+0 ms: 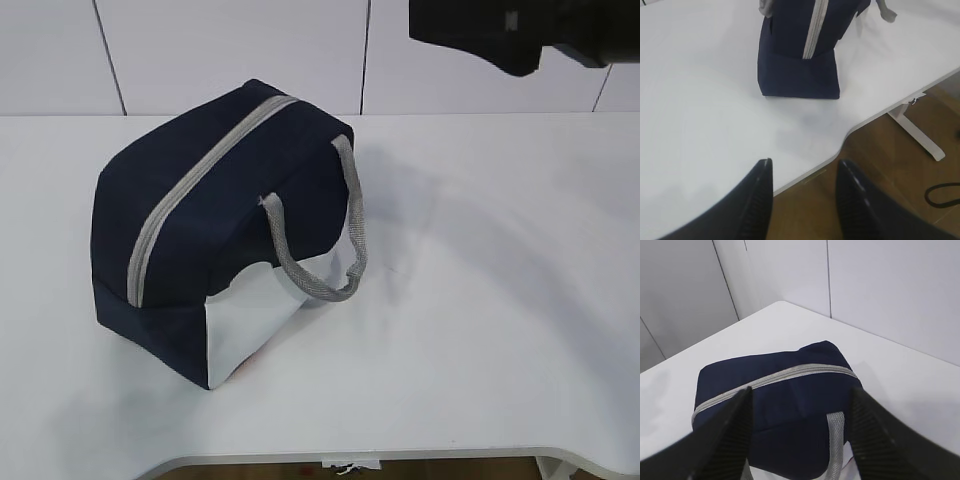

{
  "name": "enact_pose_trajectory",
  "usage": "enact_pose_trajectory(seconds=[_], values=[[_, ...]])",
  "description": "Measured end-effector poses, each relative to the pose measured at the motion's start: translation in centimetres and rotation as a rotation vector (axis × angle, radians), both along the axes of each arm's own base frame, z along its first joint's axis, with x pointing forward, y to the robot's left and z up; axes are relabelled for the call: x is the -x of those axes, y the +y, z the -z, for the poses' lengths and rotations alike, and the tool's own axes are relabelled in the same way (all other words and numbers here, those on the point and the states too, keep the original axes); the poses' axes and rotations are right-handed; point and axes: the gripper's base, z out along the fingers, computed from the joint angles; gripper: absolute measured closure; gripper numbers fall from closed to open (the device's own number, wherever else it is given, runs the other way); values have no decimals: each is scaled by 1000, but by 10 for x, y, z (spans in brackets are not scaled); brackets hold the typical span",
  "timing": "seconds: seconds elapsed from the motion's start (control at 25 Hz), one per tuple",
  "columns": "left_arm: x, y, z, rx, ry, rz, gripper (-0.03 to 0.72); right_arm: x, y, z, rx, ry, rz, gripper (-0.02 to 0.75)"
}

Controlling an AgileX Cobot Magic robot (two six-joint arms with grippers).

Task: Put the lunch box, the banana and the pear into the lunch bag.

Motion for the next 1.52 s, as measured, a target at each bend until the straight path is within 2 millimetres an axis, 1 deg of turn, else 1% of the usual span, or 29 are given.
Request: enact_pose_trajectory(seconds=[0.48, 0.6, 0.92, 1.08, 1.2, 1.52], values=[[0, 0, 0, -3, -5, -13, 379, 0, 0, 0, 0, 1, -2, 269], [0, 0, 0, -3, -5, -87, 379, 0, 0, 0, 0, 1, -2, 269], [-1, -4, 0, -4, -5, -426, 398, 0, 0, 0, 0, 1, -2, 269], [-2, -5, 0, -4, -4, -553, 403, 0, 0, 0, 0, 1, -2, 269], [-2, -5, 0, -4, -4, -609, 418, 0, 0, 0, 0, 0, 0, 269], [-3, -5, 0, -4, -4, -622, 437, 0, 0, 0, 0, 0, 1, 269]])
